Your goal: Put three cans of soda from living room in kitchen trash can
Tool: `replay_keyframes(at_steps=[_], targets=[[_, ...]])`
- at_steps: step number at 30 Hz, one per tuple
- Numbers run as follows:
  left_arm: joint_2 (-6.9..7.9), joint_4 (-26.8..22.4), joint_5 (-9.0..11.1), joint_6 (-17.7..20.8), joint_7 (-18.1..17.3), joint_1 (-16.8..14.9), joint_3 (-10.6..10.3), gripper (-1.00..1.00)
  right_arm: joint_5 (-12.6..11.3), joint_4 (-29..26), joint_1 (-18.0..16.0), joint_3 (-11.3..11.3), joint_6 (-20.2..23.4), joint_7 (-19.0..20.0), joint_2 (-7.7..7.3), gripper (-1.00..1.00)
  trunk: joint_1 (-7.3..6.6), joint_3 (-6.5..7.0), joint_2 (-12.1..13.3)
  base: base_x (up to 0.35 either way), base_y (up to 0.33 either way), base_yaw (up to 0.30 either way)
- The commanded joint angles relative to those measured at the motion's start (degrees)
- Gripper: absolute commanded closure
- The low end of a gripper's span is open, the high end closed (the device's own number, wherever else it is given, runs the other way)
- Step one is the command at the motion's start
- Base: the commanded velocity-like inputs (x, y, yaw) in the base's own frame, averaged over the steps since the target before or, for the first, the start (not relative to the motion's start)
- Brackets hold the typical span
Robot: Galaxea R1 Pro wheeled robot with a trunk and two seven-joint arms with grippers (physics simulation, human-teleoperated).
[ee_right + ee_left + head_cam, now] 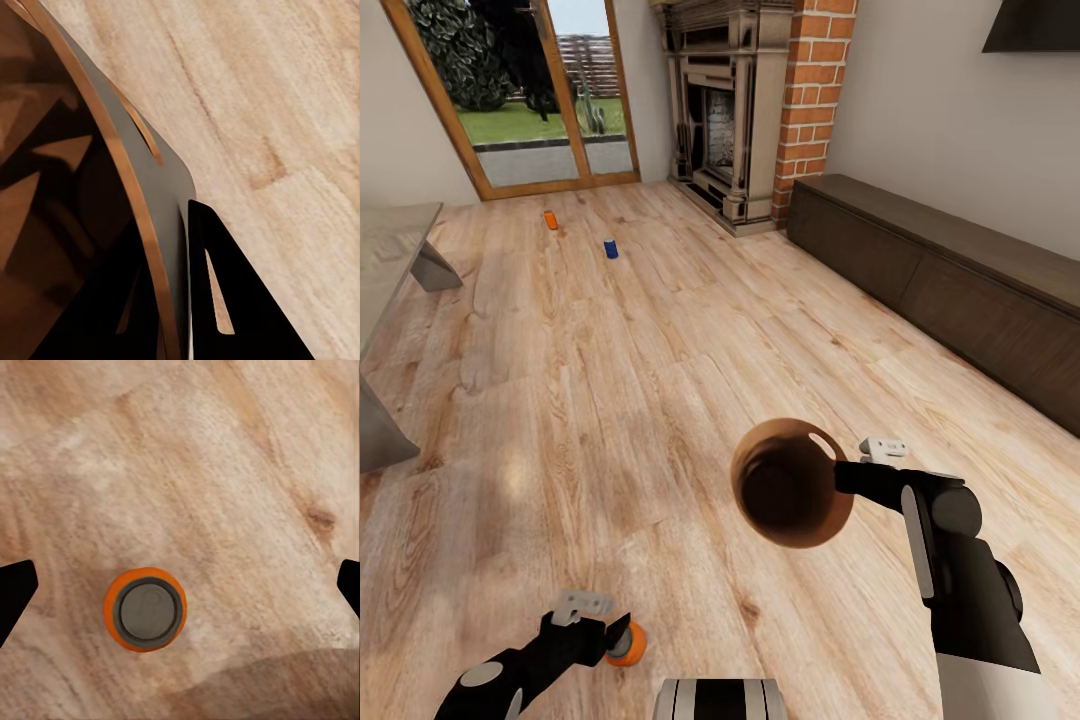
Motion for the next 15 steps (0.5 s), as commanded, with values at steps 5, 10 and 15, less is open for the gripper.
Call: replay_keyframes(at_steps=[5,10,15], targets=[[-1.78,0.25,-0.51,-0.08,0.82,0.00,-0.04,-1.00,-1.54,-0.01,-0.02,0.01,0.20,0.41,0.01,1.00,-0.01,0.01,0.00,0.000,0.000,0.000],[-4.30,1.78,-1.35,-0.15,3.60,-0.47,-0.04,-1.00,-1.54,-0.01,-0.02,0.01,0.15,0.41,0.01,1.00,-0.01,0.01,0.00,0.000,0.000,0.000],[-4.64,2.41,-1.55,-0.15,6.01,-0.72,-0.02,-1.00,-1.54,-0.01,-0.02,0.01,0.08,0.41,0.02,1.00,-0.01,0.01,0.00,0.000,0.000,0.000]])
